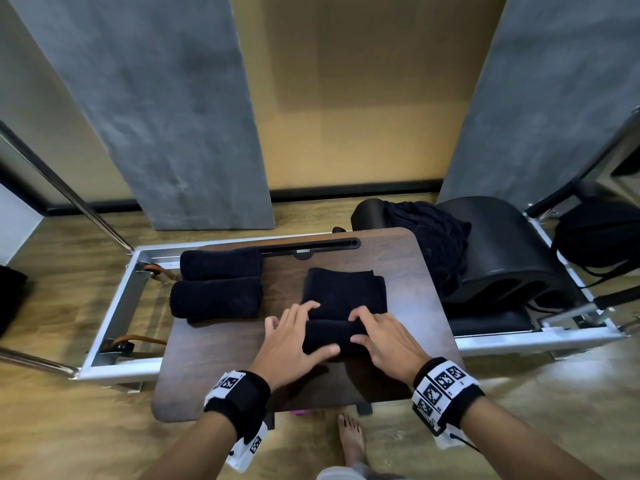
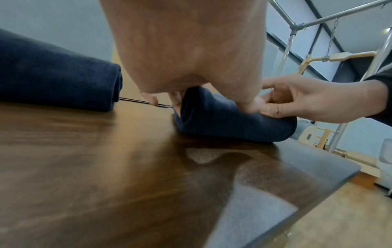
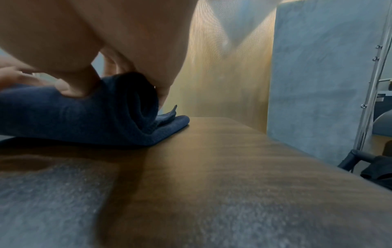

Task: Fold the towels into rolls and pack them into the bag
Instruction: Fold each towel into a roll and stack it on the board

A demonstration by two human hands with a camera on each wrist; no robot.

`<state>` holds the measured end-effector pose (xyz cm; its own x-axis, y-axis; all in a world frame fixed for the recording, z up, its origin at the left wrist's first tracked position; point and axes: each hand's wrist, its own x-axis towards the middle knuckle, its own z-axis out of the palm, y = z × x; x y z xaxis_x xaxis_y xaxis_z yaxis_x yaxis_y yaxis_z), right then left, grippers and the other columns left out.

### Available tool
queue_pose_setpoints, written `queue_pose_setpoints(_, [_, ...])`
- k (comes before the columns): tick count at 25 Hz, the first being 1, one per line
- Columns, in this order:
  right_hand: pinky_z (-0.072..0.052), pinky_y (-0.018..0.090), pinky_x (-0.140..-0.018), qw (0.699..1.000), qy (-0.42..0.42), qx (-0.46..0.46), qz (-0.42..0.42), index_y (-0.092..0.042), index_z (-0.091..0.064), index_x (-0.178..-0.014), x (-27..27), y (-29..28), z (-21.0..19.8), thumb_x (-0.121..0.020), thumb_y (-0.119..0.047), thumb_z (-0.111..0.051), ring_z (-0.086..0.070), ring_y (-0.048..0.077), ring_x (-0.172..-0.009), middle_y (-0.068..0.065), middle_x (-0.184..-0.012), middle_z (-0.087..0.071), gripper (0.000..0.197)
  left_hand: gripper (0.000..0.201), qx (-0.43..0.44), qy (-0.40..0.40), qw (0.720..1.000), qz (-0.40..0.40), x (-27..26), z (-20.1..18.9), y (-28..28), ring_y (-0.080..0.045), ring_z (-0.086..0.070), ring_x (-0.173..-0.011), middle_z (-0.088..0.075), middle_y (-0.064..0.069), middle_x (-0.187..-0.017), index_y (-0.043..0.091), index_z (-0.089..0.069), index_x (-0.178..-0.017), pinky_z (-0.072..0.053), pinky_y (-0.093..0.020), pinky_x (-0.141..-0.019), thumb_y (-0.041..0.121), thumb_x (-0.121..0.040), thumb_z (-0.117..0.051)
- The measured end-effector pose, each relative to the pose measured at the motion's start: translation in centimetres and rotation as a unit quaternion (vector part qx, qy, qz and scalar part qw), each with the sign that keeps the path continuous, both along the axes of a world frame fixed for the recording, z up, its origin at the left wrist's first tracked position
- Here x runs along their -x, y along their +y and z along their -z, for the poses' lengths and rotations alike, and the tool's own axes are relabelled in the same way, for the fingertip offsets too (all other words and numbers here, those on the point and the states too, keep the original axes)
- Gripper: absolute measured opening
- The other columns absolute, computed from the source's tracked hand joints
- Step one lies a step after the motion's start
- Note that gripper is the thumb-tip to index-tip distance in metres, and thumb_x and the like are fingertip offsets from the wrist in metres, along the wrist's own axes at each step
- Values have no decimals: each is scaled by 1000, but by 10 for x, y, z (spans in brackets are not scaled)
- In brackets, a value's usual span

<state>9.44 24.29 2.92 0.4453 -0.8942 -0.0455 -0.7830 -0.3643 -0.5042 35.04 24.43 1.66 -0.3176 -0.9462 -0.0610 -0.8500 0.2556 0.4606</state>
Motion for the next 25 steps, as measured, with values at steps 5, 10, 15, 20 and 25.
queue_pose_setpoints(5, [-47, 32, -97, 1000, 25, -11, 5, -32, -47, -133, 3, 4, 5, -98, -63, -54, -54, 15, -112, -8, -127, -56, 47, 45, -6, 27, 999, -22, -8, 1, -1, -7, -42, -112, -50, 22, -114, 44, -48, -115, -31, -37, -103, 67, -84, -71])
queue_pose_setpoints(10, [-35, 31, -113, 996, 81, 35, -11, -31, -47, -149, 14, 5, 11, -87, -50, -74, -39, 12, -128, -10, -139, -37, 70, 33, -11, 32, 999, -27, -8, 3, -4, -4, -38, -109, -51, 23, -105, 40, -61, -116, -29, -38, -100, 67, -100, -50])
queue_pose_setpoints(15, [-37, 30, -105, 995, -48, -61, 62, -51, -39, -136, 20, 5, 13, -89, -58, -64, -41, 3, -114, -19, -128, -55, 54, 40, -24, 3, 997, -68, -4, 5, -5, -8, -40, -120, -45, 16, -117, 37, -61, -126, -29, -38, -103, 62, -106, -38])
queue_pose_setpoints(20, [-40, 39, -105, 993, -80, -48, 71, -35, -63, -122, 24, -6, 17, -97, -56, -58, -53, 2, -111, -21, -116, -55, 33, 43, -17, 80, 989, -119, 4, 1, 3, 1, -38, -124, -46, 20, -134, 37, -41, -143, -28, -37, -111, 61, -107, -38])
queue_pose_setpoints(25, [-46, 42, -104, 984, -104, -58, 130, -34, -63, -126, 25, -20, 17, -101, -53, -56, -59, 9, -111, -15, -115, -61, 32, 53, -48, 58, 989, -125, 10, -1, -6, -9, -38, -137, -47, 14, -142, 35, -31, -157, -28, -43, -118, 55, -108, -33])
